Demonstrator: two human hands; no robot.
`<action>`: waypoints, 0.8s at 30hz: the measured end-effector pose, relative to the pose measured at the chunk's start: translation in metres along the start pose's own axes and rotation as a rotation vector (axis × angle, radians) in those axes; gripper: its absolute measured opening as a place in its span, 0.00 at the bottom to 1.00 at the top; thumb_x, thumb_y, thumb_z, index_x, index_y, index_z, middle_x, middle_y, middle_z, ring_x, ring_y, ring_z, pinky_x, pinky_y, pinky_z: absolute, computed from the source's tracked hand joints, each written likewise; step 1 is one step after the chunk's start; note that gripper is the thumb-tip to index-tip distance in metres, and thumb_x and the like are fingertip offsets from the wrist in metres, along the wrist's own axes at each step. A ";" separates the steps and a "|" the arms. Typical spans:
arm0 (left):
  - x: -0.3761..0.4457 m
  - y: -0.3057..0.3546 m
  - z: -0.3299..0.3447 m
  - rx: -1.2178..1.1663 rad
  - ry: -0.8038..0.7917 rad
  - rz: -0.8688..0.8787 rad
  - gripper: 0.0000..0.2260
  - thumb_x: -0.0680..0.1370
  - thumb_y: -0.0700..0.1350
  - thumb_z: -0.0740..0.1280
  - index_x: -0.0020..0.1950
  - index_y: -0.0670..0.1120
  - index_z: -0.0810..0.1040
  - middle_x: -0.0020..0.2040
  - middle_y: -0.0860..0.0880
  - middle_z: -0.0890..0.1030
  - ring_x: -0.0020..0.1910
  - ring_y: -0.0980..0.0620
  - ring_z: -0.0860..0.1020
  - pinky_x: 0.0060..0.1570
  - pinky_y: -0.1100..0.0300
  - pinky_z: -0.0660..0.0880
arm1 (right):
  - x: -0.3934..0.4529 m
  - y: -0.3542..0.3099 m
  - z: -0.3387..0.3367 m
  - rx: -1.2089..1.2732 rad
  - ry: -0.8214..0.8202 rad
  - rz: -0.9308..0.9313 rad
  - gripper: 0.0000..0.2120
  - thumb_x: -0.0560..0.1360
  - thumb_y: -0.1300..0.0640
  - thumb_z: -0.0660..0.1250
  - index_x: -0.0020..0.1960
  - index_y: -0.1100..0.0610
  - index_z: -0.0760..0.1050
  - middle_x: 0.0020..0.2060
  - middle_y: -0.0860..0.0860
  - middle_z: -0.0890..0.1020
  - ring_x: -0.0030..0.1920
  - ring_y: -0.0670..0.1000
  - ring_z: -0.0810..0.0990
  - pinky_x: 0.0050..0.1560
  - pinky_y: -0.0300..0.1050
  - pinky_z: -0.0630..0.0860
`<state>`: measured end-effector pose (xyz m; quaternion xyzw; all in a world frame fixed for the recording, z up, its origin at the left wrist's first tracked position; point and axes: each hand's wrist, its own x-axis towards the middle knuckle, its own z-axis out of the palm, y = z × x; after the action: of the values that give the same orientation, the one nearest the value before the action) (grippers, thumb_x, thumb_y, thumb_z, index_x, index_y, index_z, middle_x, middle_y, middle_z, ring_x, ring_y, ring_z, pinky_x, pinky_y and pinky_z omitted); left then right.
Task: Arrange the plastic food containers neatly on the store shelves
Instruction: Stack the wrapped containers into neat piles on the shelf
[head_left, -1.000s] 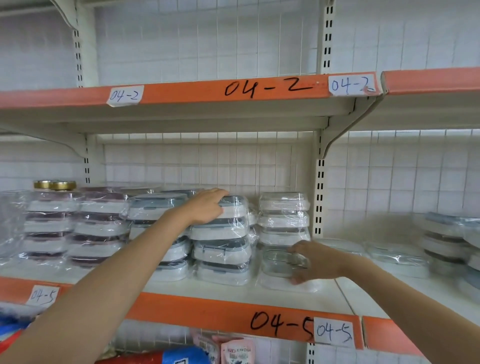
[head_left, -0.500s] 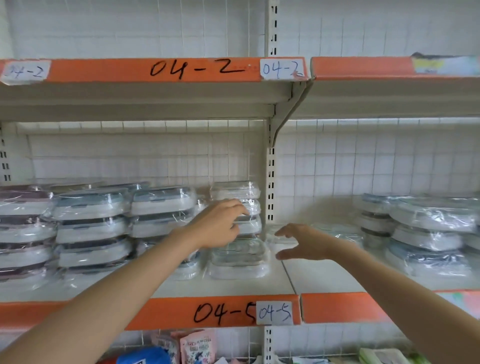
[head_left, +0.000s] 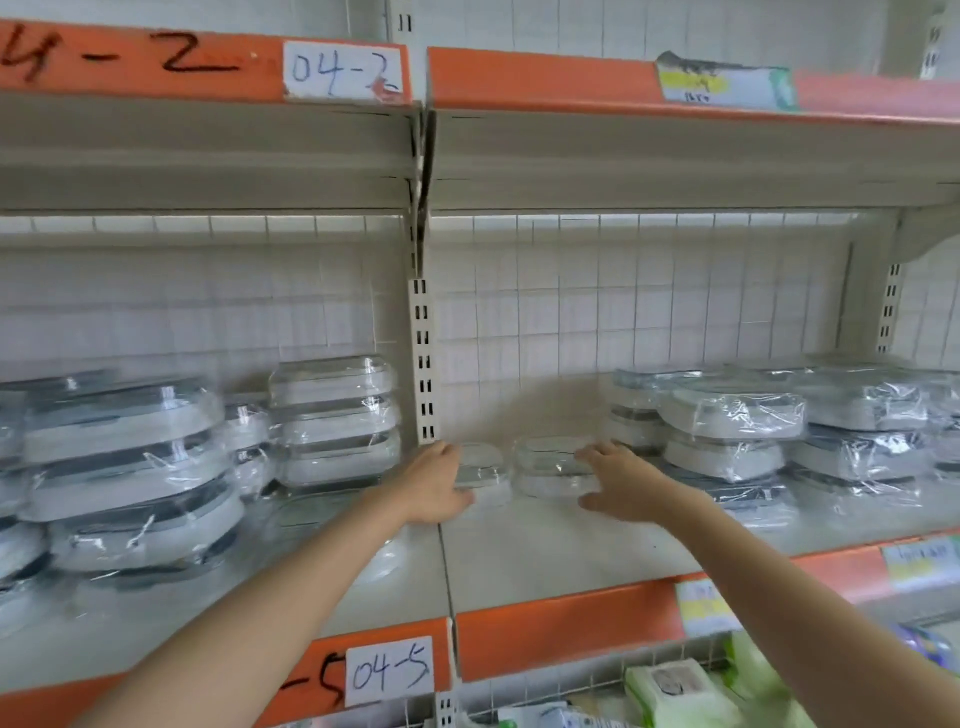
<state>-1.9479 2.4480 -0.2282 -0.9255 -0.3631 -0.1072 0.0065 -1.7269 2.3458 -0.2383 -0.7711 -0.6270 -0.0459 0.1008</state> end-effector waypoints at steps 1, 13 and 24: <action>0.003 0.001 0.003 0.021 -0.010 -0.011 0.27 0.77 0.51 0.63 0.72 0.42 0.63 0.72 0.45 0.65 0.70 0.47 0.64 0.65 0.57 0.64 | 0.000 0.003 0.002 -0.012 0.010 -0.009 0.30 0.75 0.52 0.66 0.73 0.58 0.60 0.69 0.54 0.65 0.68 0.55 0.64 0.66 0.49 0.67; 0.000 -0.018 -0.008 -0.242 -0.069 -0.035 0.36 0.66 0.55 0.77 0.68 0.48 0.65 0.63 0.52 0.65 0.61 0.55 0.66 0.60 0.62 0.65 | -0.005 0.012 -0.022 0.030 -0.251 -0.054 0.48 0.67 0.46 0.74 0.76 0.49 0.49 0.73 0.53 0.55 0.74 0.57 0.51 0.71 0.58 0.56; 0.009 -0.016 -0.004 -0.325 0.061 -0.180 0.37 0.71 0.44 0.73 0.74 0.45 0.56 0.71 0.44 0.66 0.66 0.46 0.68 0.61 0.54 0.71 | 0.040 -0.026 -0.055 -0.216 0.258 -0.085 0.43 0.62 0.41 0.72 0.69 0.53 0.58 0.62 0.53 0.65 0.63 0.57 0.61 0.58 0.55 0.66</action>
<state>-1.9529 2.4656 -0.2238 -0.8746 -0.4218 -0.1925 -0.1419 -1.7407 2.3778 -0.1737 -0.7379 -0.6323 -0.2158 0.0951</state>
